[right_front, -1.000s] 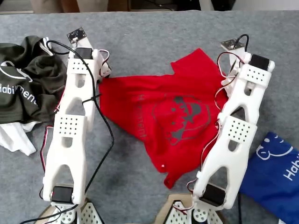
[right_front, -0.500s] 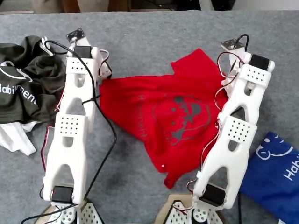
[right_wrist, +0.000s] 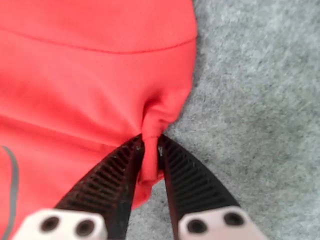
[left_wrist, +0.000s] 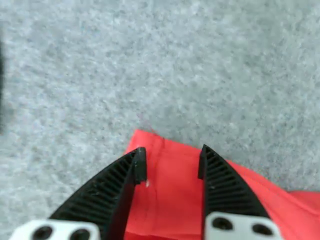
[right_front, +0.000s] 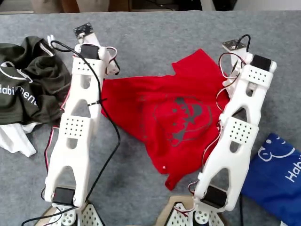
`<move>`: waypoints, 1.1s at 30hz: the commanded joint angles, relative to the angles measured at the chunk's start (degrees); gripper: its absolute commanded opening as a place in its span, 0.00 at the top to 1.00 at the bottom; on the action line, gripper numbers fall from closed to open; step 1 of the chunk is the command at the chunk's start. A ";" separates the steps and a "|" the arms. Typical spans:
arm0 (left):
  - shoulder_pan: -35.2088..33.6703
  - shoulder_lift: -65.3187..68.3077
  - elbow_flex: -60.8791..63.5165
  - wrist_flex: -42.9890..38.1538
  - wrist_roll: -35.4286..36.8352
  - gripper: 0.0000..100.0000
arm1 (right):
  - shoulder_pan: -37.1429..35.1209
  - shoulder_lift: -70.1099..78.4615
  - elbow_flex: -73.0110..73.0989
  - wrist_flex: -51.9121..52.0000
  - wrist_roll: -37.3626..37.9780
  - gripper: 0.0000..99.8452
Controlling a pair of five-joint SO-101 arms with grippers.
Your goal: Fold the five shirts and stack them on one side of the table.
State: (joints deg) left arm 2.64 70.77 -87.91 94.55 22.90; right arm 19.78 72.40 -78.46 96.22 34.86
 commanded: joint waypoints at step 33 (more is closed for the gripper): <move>3.25 5.23 -0.70 -2.37 0.35 0.97 | -0.31 0.04 -1.27 -1.05 -0.35 0.99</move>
State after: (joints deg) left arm 4.57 76.40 -88.00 92.09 22.81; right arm 19.78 72.40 -78.46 96.22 34.86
